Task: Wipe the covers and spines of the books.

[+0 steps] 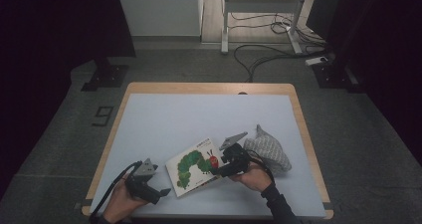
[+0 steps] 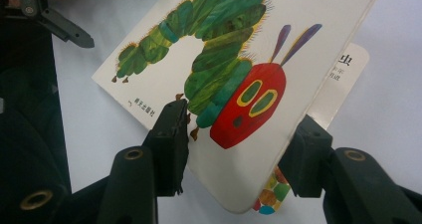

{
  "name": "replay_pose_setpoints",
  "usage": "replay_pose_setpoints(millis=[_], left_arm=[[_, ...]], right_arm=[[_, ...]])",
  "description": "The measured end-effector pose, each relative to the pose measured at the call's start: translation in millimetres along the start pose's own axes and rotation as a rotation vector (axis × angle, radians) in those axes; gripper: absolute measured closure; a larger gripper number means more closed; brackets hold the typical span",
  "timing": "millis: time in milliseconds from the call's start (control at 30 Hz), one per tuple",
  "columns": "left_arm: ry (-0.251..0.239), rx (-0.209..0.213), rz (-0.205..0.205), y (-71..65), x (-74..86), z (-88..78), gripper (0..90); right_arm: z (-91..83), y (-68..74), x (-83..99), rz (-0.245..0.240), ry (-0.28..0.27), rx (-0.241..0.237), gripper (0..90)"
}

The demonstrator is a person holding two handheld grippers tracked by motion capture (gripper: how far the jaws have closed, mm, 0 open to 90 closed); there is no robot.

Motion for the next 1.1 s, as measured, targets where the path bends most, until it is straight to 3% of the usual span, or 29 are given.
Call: replay_pose_setpoints(millis=[733,1100], left_arm=[[-0.009,0.049,-0.009,1.3,-15.5,1.4,3.5],[-0.009,0.122,-0.024,5.1,-24.9,14.7,10.8]], right_arm=[[-11.2,2.9,19.3,0.01,-0.043,-0.01,58.0],[-12.1,3.1,27.9,0.018,-0.048,-0.013,59.4]])
Point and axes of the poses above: each handheld gripper's, and its own axes: z roughly forward along the jaws, x roughly out of its underside, y roughly to its left, the point moved 2 cm from there along z, roughly forward along the jaws, and after that the axes turned 13 degrees about x, right-handed, at the moved point
